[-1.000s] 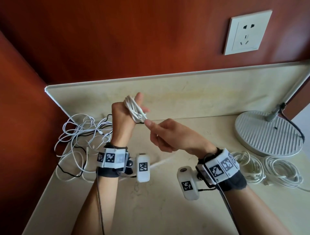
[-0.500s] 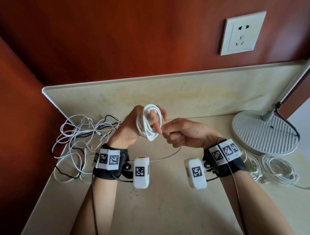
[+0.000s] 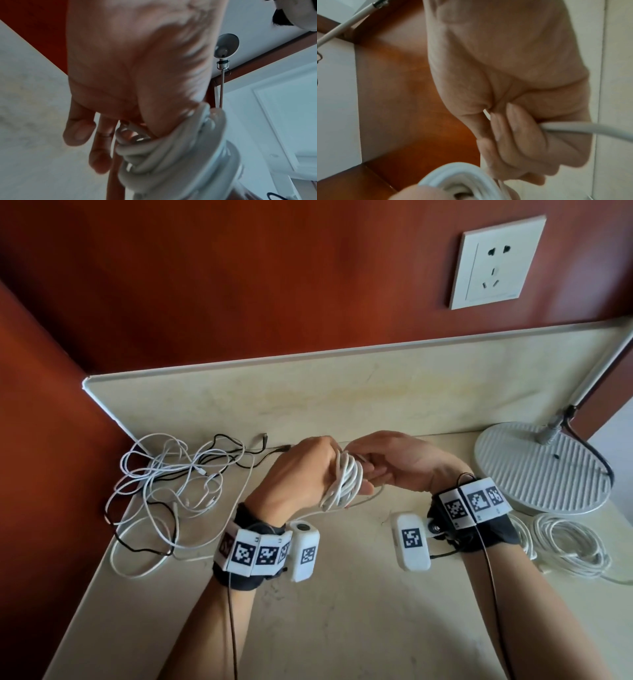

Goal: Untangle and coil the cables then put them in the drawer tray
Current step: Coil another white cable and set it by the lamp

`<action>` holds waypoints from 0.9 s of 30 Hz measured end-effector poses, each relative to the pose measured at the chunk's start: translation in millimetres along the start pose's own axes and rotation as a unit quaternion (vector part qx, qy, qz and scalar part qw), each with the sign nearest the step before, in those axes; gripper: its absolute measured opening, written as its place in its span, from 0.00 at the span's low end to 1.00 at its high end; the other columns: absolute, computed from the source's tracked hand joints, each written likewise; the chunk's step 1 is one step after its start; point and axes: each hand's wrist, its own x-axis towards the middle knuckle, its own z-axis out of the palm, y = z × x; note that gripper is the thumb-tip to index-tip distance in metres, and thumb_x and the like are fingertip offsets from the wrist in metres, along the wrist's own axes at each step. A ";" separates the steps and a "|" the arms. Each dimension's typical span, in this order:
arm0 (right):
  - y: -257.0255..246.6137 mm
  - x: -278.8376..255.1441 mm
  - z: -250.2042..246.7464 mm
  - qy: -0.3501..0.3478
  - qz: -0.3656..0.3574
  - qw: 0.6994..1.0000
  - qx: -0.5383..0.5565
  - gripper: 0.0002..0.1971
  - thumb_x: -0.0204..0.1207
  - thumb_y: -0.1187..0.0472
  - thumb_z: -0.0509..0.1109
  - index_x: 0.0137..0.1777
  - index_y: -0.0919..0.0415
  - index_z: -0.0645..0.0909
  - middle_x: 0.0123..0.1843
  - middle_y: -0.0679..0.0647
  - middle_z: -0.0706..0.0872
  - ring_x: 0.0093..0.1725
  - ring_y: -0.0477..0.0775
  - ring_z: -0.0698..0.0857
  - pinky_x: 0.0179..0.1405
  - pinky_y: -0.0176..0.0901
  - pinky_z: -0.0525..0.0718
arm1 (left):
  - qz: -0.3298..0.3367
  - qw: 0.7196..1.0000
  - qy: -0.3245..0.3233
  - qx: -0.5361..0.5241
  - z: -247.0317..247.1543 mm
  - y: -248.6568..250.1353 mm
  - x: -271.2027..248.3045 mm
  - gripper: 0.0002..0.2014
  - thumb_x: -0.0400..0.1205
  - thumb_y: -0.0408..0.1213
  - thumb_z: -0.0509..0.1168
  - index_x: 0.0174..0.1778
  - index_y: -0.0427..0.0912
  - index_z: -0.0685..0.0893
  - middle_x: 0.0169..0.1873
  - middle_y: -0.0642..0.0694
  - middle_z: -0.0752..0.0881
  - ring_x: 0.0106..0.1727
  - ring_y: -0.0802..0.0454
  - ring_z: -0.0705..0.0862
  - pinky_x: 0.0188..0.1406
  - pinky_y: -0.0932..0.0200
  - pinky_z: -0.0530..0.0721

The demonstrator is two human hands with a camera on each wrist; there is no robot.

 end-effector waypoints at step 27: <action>-27.8 -8.6 68.7 0.077 -0.104 0.975 -0.182 0.24 0.95 0.50 0.55 0.39 0.63 0.77 0.25 0.57 0.75 0.22 0.49 0.66 0.23 0.37 0.66 | -0.061 0.824 0.342 -0.449 -16.5 2.8 2.3 0.11 0.85 0.29 0.68 0.38 0.39 0.93 0.25 0.58 0.88 0.38 0.62 0.91 0.42 0.62 0.82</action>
